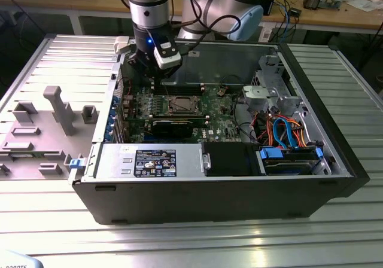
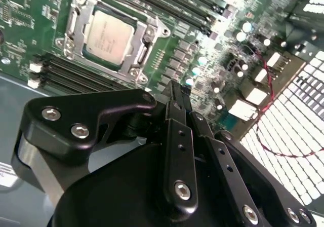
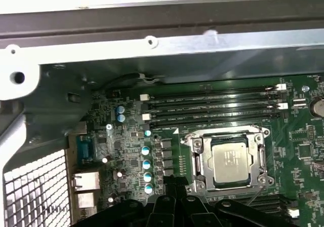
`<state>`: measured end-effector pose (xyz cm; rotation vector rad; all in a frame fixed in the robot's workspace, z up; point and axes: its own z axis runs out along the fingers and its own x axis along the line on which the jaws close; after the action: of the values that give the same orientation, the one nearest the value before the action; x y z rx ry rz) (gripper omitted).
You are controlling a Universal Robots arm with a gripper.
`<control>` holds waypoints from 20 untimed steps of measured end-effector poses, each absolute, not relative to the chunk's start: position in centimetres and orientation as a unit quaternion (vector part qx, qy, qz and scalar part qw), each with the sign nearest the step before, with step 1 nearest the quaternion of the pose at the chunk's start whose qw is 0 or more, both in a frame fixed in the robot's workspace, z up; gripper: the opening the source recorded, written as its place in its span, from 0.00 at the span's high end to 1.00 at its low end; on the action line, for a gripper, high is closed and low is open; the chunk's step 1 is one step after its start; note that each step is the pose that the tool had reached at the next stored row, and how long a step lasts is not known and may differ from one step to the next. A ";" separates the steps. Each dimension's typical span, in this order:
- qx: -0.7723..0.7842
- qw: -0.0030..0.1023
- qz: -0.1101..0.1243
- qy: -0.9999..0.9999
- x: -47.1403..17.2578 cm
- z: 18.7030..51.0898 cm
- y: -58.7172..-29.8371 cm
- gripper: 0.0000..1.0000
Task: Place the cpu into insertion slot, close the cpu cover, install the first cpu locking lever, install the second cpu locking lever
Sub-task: 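Install the first cpu locking lever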
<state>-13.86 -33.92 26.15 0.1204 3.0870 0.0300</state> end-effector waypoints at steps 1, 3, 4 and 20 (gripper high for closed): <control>0.039 0.026 0.010 0.999 -14.0 26.1 -33.8 0.89; 0.037 0.026 0.010 0.999 -14.1 26.1 -33.6 0.89; 0.035 0.026 0.010 0.999 -14.1 26.1 -33.4 0.89; -0.003 0.026 0.011 1.000 -14.1 26.1 -31.6 0.89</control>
<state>-14.12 -31.63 26.06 -0.0087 3.0896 0.0333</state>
